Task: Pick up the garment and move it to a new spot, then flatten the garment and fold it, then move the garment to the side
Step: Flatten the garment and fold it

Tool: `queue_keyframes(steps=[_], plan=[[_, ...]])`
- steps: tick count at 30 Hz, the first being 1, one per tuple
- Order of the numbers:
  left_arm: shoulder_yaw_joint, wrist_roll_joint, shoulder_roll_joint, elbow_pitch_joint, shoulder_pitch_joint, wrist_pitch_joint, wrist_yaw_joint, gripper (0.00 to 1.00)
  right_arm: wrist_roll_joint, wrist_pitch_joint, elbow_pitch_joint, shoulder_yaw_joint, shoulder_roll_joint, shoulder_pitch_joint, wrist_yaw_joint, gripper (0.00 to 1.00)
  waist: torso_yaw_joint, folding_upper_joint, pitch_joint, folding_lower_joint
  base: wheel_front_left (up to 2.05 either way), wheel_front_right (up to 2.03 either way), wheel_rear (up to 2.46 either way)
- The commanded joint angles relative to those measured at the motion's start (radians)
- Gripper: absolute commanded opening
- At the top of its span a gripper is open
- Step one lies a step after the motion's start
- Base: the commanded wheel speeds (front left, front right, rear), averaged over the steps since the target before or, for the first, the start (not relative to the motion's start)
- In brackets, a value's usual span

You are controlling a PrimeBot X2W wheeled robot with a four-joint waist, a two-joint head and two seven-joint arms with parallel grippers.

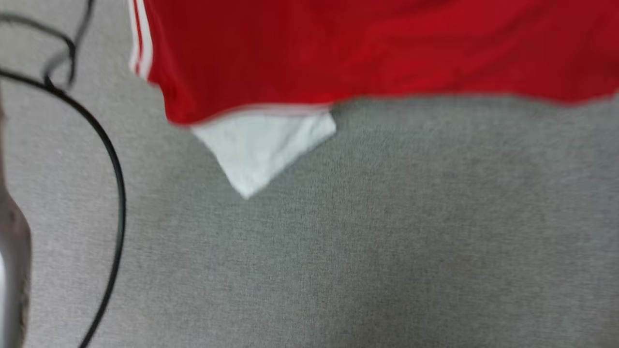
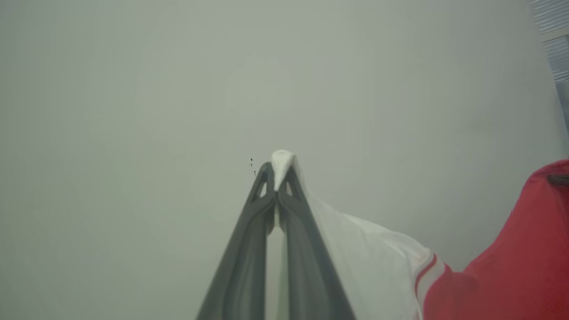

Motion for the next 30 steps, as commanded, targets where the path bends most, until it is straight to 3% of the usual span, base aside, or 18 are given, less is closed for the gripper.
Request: queue_keyframes(steps=[1,17,24,30], plan=[[0.002,-0.006,-0.006,0.037,-0.054,-0.008,-0.003,0.00,-0.011,-0.009,0.040,0.018,-0.002,-0.068,-0.001,0.00,0.008,0.0000,0.093,-0.0002,0.00,0.00,0.00],[-0.039,0.006,0.010,0.403,-0.505,-0.108,-0.025,0.00,-0.062,-0.170,0.495,0.249,0.062,-0.621,-0.001,0.00,-0.001,0.0000,0.213,-0.0002,0.00,0.00,0.00],[-0.072,-0.018,0.021,0.476,-0.498,-0.142,-0.027,0.00,-0.040,-0.228,0.623,0.333,0.070,-0.686,-0.001,0.00,0.002,0.0000,0.257,-0.0002,0.00,0.00,0.00],[-0.099,-0.052,0.038,0.494,-0.385,-0.201,-0.028,0.00,0.023,-0.294,0.674,0.411,0.054,-0.594,-0.001,0.00,0.000,0.0000,0.270,-0.0002,0.00,0.00,0.00]])
